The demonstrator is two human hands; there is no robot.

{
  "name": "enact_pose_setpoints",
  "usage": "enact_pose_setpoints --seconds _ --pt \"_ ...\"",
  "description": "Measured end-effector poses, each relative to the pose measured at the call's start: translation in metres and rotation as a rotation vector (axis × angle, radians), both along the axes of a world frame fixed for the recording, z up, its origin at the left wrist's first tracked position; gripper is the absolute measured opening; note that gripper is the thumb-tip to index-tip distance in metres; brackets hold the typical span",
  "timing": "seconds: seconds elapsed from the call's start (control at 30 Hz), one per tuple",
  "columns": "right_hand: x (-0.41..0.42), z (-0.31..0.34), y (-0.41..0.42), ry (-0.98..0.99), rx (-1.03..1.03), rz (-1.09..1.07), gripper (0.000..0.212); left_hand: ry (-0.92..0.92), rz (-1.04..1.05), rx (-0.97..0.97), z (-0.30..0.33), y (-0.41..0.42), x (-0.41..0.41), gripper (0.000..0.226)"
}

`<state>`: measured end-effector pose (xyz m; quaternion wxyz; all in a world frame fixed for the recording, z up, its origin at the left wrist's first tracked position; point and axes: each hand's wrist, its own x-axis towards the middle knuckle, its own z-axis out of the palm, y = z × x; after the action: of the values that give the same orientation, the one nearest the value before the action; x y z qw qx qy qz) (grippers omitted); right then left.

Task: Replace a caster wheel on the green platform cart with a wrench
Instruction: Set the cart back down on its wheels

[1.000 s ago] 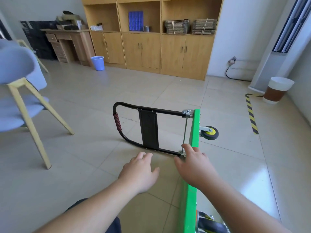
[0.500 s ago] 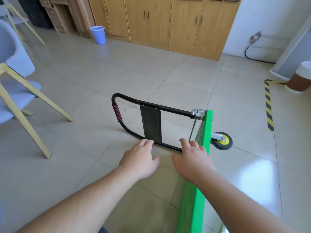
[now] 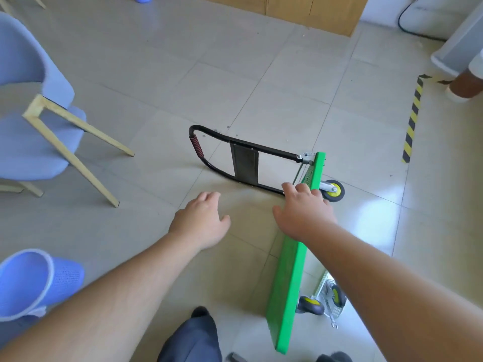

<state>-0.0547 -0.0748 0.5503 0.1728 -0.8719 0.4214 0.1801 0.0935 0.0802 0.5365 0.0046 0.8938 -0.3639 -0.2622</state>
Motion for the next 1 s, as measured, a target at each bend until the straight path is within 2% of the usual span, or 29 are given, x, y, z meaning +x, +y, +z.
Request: enact_pose_setpoints --seconds 0.2,0.47,0.67,1.0 --pt "0.026 0.069 0.031 0.051 0.023 -0.038 0.043 0.035 0.011 0.028 0.072 0.038 0.033 0.059" --pt "0.077 0.126 0.068 0.090 0.058 -0.145 0.048 0.074 -0.007 0.010 0.131 0.073 0.083 0.054" --pt "0.122 0.145 0.094 0.095 0.086 -0.234 0.049 0.082 -0.005 0.016 0.154 0.100 0.133 0.055" --pt "0.171 0.146 0.120 0.057 0.087 -0.209 0.049 0.053 -0.038 -0.004 0.164 0.120 0.187 0.060"
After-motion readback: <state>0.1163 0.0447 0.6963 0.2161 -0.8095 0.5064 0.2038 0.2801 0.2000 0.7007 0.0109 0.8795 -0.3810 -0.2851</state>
